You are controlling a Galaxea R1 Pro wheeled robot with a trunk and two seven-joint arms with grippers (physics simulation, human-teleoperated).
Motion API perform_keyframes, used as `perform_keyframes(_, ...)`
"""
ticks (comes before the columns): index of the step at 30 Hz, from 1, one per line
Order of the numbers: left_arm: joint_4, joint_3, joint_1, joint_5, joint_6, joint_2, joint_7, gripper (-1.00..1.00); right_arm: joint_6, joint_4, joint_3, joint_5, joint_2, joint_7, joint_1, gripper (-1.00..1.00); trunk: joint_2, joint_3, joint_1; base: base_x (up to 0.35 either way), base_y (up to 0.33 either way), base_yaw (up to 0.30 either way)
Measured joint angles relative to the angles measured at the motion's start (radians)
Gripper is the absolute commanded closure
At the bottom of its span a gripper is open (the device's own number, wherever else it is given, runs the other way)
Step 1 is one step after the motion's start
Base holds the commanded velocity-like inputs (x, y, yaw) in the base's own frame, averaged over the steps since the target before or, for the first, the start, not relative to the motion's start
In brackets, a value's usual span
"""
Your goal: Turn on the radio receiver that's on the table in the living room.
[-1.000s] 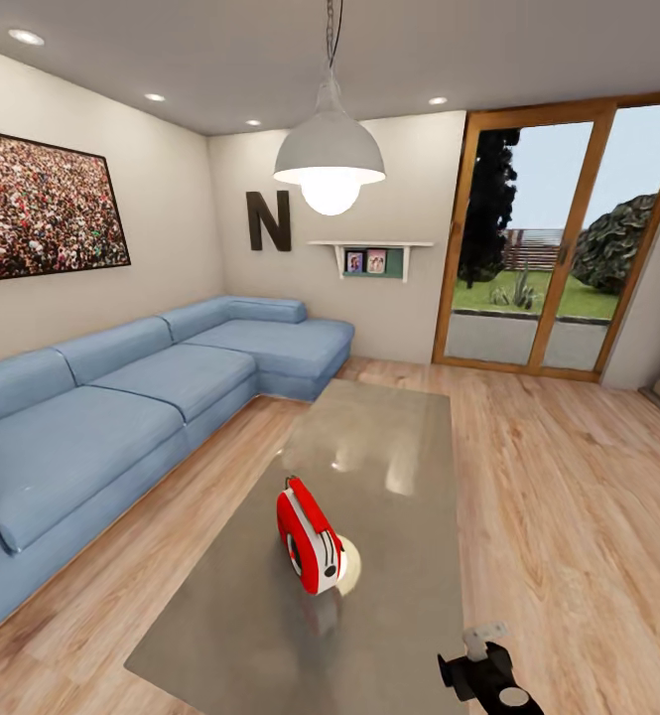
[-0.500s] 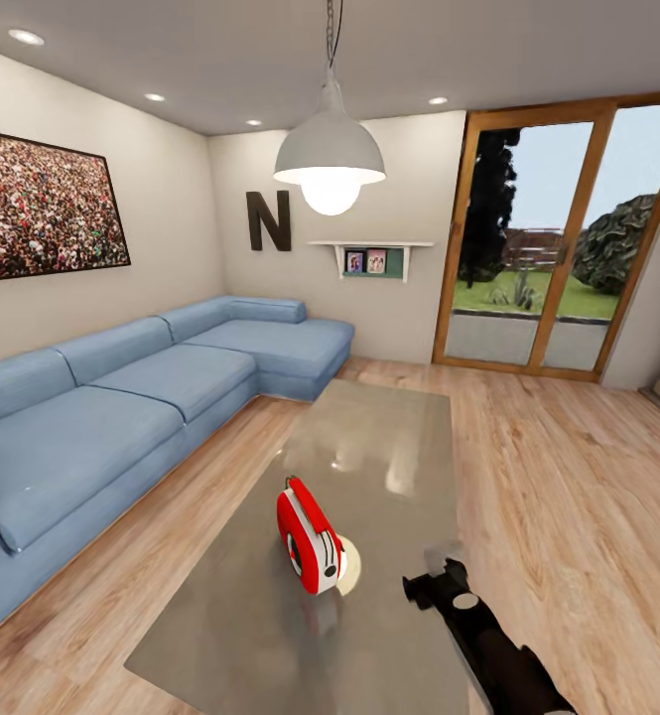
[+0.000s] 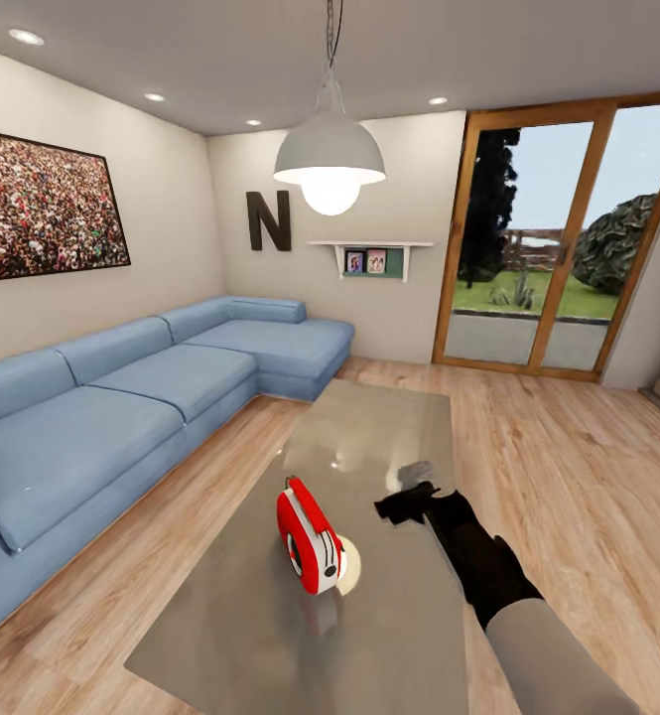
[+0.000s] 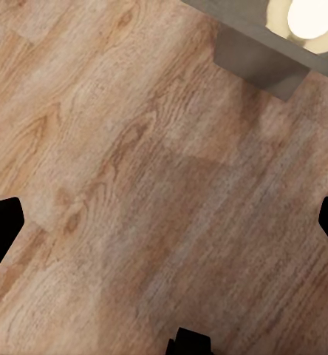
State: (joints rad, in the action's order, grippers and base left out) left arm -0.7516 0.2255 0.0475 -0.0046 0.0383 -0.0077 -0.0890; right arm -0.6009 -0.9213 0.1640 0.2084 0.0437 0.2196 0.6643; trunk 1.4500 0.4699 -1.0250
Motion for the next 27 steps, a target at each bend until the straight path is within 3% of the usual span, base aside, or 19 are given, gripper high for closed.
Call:
perform_keyframes(3, 0.000, 0.000, 0.000, 0.000, 0.000, 0.000, 0.000, -1.00, -0.044, -0.001, 0.000, -0.001, 0.002, 0.027, 0.033, -1.00, 0.000, 0.000, 0.000, 0.000, 0.000, 0.000)
perform_keyframes(6, 0.000, 0.000, 0.000, 0.000, 0.000, 0.000, 0.000, -1.00, -0.141, -0.002, 0.000, -0.003, 0.021, 0.045, 0.080, -1.00, 0.000, 0.000, 0.000, 0.000, 0.000, 0.000)
perform_keyframes(10, 0.000, 0.000, 0.000, 0.000, 0.000, 0.000, 0.000, -1.00, -0.177, -0.002, 0.000, -0.005, 0.043, 0.050, 0.112, -1.00, 0.000, 0.000, 0.000, 0.000, 0.000, 0.000)
perform_keyframes(12, 0.000, 0.000, 0.000, 0.000, 0.000, 0.000, 0.000, -1.00, -0.226, 0.002, 0.001, -0.009, 0.077, 0.046, 0.132, -1.00, 0.000, 0.000, 0.000, 0.000, 0.000, 0.000)
perform_keyframes(13, 0.000, 0.000, 0.000, 0.000, 0.000, 0.000, 0.000, -1.00, -0.276, 0.009, 0.001, -0.010, 0.115, 0.038, 0.140, -1.00, 0.000, 0.000, 0.000, 0.000, 0.000, 0.000)
perform_keyframes(15, 0.000, 0.000, 0.000, 0.000, -0.001, 0.000, 0.000, -1.00, -0.298, 0.011, 0.001, 0.004, 0.131, 0.024, 0.145, -1.00, 0.000, 0.000, 0.000, 0.000, 0.000, 0.000)
perform_keyframes(21, 0.000, 0.000, 0.000, 0.000, -0.001, 0.000, 0.000, -1.00, -0.326, 0.020, -0.002, 0.011, 0.131, -0.074, 0.197, -1.00, 0.000, 0.000, 0.000, 0.000, 0.000, 0.000)
perform_keyframes(27, 0.000, 0.000, 0.000, 0.000, -0.012, 0.000, 0.000, -1.00, -0.367, 0.137, -0.002, 0.013, 0.131, -0.146, 0.232, -1.00, 0.000, 0.000, 0.000, 0.000, 0.000, 0.000)
